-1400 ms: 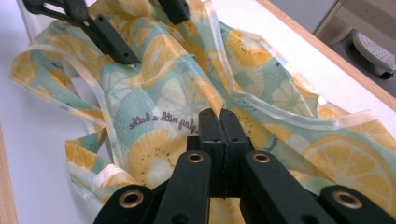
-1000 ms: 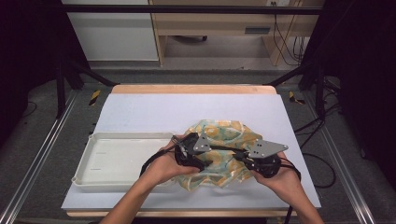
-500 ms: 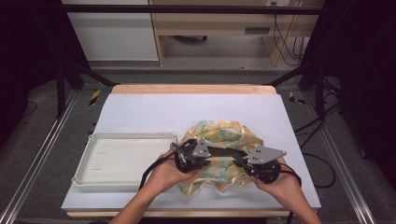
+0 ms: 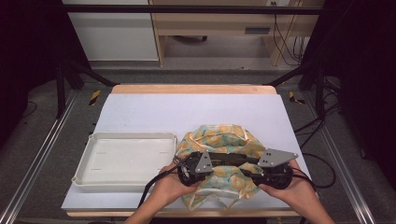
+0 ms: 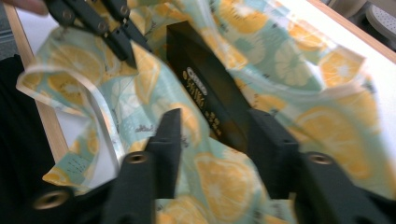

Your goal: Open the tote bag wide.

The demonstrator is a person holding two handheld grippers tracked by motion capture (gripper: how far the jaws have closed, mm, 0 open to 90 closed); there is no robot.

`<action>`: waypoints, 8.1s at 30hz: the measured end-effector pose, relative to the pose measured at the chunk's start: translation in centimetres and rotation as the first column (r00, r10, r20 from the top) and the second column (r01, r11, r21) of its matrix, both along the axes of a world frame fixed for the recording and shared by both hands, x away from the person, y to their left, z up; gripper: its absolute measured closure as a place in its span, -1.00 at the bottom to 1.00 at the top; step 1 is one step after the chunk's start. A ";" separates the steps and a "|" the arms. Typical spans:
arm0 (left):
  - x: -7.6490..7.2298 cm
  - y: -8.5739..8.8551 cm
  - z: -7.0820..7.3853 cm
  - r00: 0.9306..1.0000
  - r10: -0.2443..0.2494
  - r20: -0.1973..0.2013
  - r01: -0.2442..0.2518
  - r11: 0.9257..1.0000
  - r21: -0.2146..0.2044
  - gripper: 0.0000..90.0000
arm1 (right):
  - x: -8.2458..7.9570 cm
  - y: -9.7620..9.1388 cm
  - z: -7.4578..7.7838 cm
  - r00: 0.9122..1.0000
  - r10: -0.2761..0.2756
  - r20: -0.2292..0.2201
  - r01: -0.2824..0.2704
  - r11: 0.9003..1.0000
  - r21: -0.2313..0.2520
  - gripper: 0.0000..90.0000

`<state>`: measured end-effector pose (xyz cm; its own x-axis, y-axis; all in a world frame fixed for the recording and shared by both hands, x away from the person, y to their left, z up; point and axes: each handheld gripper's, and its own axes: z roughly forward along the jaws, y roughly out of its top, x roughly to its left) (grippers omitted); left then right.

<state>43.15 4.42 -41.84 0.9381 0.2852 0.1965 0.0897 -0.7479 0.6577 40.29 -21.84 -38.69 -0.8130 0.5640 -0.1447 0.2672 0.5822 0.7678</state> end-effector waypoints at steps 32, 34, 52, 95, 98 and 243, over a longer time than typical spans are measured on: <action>0.1 0.1 0.0 1.000 -0.001 0.007 0.001 1.000 0.005 0.97 | 10.2 0.3 -0.7 0.988 -0.124 -0.096 0.102 0.973 -0.207 0.54; 0.1 0.1 0.0 1.000 -0.002 0.007 0.002 1.000 0.005 0.97 | 10.4 0.2 -0.6 0.986 -0.140 -0.090 0.119 0.971 -0.205 0.66; -0.2 0.2 -0.8 0.999 -0.030 -0.022 0.031 0.999 0.044 0.98 | 16.1 -1.2 -3.2 0.944 -0.275 -0.184 0.246 0.955 -0.169 1.00; -1.2 -0.4 -1.8 0.993 -0.092 -0.069 0.097 0.992 0.079 0.69 | 14.0 -3.2 -2.5 0.947 -0.297 -0.124 0.284 0.952 -0.112 -0.14; -1.2 -0.3 -1.6 0.994 -0.090 -0.068 0.094 0.993 0.064 0.59 | 12.1 -3.5 -1.2 0.954 -0.288 -0.081 0.282 0.956 -0.081 -0.23; 7.5 5.4 2.2 0.973 0.230 0.022 -0.231 0.960 0.157 0.95 | 3.4 13.1 -5.7 0.986 0.085 -0.144 -0.092 0.995 -0.041 0.81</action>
<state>50.68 9.80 -39.66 0.8498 0.4588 0.2595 0.2695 -0.8013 0.5341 43.67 -8.77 -44.42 -0.8734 0.4845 -0.0493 0.3172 0.6428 0.6973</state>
